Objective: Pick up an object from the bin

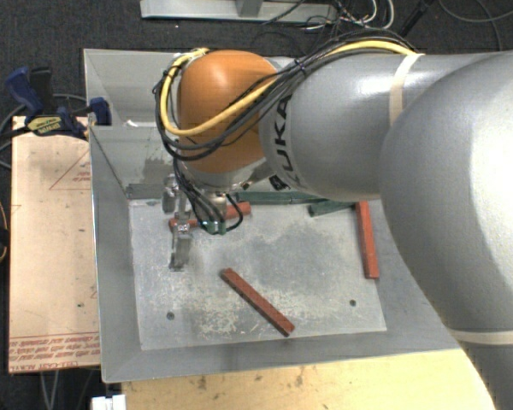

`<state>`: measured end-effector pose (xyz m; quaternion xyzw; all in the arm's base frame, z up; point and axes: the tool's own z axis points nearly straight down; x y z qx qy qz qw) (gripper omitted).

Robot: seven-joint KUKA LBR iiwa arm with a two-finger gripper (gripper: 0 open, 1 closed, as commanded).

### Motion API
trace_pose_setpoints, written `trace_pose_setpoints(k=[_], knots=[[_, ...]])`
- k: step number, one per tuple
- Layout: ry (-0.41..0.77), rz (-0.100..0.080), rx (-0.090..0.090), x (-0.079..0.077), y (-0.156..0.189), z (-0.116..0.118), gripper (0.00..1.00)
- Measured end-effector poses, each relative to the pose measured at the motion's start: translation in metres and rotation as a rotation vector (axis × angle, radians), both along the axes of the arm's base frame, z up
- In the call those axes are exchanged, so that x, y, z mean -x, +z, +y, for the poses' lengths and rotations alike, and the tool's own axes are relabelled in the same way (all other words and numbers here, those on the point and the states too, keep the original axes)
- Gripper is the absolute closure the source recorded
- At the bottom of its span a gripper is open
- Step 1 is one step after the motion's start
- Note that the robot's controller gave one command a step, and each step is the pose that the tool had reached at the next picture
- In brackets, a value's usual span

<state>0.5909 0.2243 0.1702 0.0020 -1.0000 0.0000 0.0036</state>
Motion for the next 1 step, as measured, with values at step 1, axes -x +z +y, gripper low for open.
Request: trace_pose_setpoints(k=[1], knots=[[-0.137,-0.004,0.002,-0.0499,-0.1048,-0.0714,0.0]])
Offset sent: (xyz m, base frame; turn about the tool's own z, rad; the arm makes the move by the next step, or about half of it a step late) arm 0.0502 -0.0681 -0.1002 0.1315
